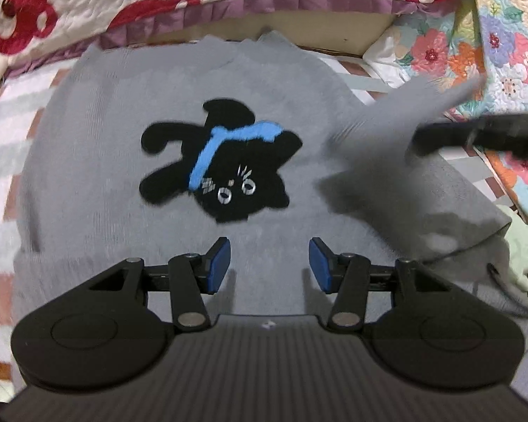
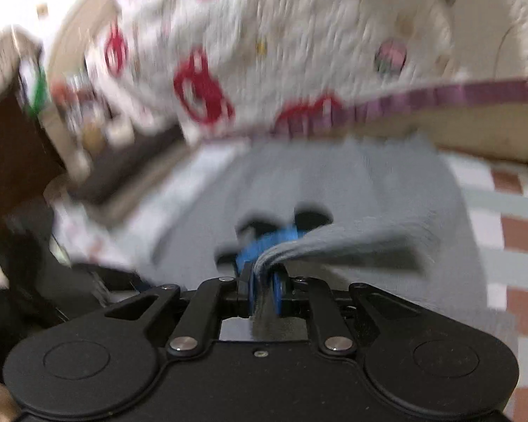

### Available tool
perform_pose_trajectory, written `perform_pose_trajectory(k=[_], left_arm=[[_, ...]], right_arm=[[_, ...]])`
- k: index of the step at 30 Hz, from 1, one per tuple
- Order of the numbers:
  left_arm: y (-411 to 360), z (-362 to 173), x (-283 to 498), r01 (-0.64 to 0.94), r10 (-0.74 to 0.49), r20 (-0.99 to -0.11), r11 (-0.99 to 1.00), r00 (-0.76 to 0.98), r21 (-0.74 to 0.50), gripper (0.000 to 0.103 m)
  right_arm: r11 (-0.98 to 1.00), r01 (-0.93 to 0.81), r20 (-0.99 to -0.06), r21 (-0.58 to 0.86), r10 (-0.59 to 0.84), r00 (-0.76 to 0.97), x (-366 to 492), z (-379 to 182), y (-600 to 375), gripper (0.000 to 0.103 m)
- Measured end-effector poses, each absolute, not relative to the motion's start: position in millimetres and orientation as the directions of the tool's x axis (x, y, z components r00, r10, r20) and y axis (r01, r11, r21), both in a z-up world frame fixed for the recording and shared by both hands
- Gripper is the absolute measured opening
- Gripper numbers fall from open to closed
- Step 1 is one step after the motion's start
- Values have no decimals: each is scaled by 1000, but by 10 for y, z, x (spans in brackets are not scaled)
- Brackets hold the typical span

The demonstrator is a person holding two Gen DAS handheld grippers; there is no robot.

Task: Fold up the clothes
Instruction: 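Fold the held sleeve with the right tool across the cat-patch front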

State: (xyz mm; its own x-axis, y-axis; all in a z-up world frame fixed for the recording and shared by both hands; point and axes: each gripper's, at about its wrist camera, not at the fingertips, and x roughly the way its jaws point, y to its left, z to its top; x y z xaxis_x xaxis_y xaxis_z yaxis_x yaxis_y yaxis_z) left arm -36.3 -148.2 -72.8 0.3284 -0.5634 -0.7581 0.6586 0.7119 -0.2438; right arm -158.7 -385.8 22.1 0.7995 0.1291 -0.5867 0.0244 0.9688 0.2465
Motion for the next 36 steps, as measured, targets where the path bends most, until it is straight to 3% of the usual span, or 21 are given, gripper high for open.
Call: perform_pose_trajectory(k=[1, 3, 4, 10, 13, 15, 17, 21, 24, 26, 27, 28, 31, 35, 36], left_arm=[[-1438, -772, -373, 653, -565, -758, 714, 325, -252, 49], [-1366, -840, -397, 641, -588, -747, 710, 310, -292, 49], [-1338, -864, -409, 633, -608, -736, 703, 298, -324, 50], [-1592, -921, -439, 684, -645, -728, 639, 230, -351, 54], [-1725, -883, -384, 678, -654, -722, 637, 224, -367, 56], [-1824, -871, -335, 673, -652, -723, 642, 227, -368, 62], [-1951, -894, -273, 664, -640, -732, 655, 234, -360, 75], [-2234, -1018, -173, 661, -607, -761, 671, 229, -336, 75], [-2515, -1191, -177, 706, -533, -802, 676, 271, -210, 61], [-2643, -1240, -242, 732, -492, -805, 672, 331, -110, 23], [-2671, -1201, -286, 740, -489, -799, 668, 350, -85, 10], [-2699, -1162, -330, 746, -487, -792, 663, 369, -60, 5], [-2587, -793, -521, 771, -548, -716, 637, 432, -22, 5], [-2058, -175, -859, 741, -623, -545, 671, 562, -3, 5], [-1909, -177, -868, 710, -607, -548, 703, 576, -33, 5]], right_arm=[[978, 27, -608, 205, 106, 787, -1597, 141, -3787, 18], [992, 28, -647, 120, 56, 761, -1618, -20, -3644, 36], [996, 30, -663, 79, 30, 748, -1633, -98, -3580, 38], [948, 311, -730, 74, -161, 664, -2369, -345, -4163, 40], [899, 422, -738, 120, -203, 644, -2749, -473, -4336, 46], [878, 459, -738, 133, -221, 637, -2916, -544, -4394, 50], [866, 484, -750, 127, -236, 618, -3037, -602, -4437, 52], [872, 466, -756, 145, -206, 621, -3058, -630, -4452, 54], [870, 469, -749, 153, -207, 629, -3030, -655, -4444, 54], [870, 475, -753, 131, -225, 618, -2981, -696, -4429, 54], [869, 477, -752, 129, -227, 618, -2983, -709, -4422, 54], [869, 478, -752, 128, -230, 618, -2986, -721, -4416, 54], [864, 486, -745, 134, -236, 625, -2995, -756, -4409, 54], [854, 498, -732, 150, -243, 637, -3009, -799, -4408, 53], [852, 501, -728, 154, -245, 640, -3012, -810, -4408, 53]])
